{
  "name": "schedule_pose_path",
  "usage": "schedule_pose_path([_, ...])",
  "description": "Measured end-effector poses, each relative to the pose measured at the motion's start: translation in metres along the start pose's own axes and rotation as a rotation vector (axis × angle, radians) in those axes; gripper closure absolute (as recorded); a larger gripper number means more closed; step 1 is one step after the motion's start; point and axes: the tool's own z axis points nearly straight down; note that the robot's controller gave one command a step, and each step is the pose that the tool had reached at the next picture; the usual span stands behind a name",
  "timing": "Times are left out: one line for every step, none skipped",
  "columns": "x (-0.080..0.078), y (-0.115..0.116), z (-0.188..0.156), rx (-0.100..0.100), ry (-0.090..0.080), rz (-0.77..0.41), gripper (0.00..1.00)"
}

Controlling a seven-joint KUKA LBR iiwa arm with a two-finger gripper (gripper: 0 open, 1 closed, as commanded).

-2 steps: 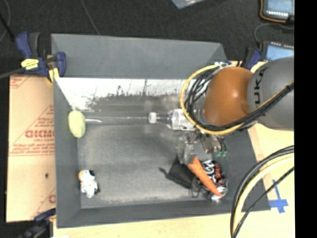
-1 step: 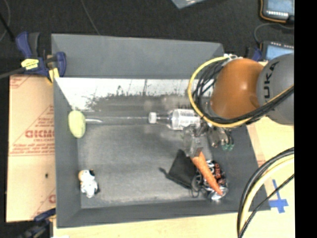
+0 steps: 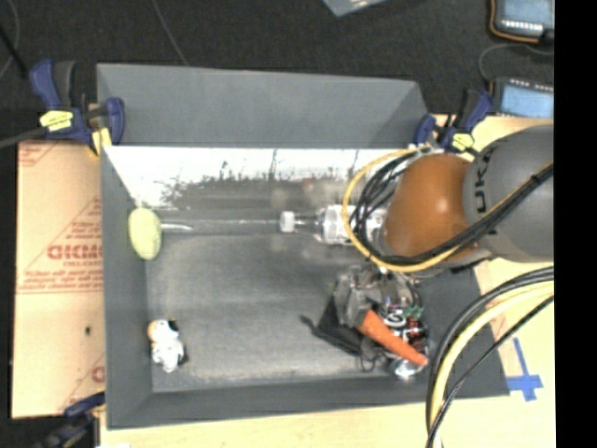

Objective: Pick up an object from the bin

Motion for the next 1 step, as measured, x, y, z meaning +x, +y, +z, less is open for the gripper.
schedule_pose_path([0.009,0.0027,0.0257,0.001,-0.009,-0.015,1.0])
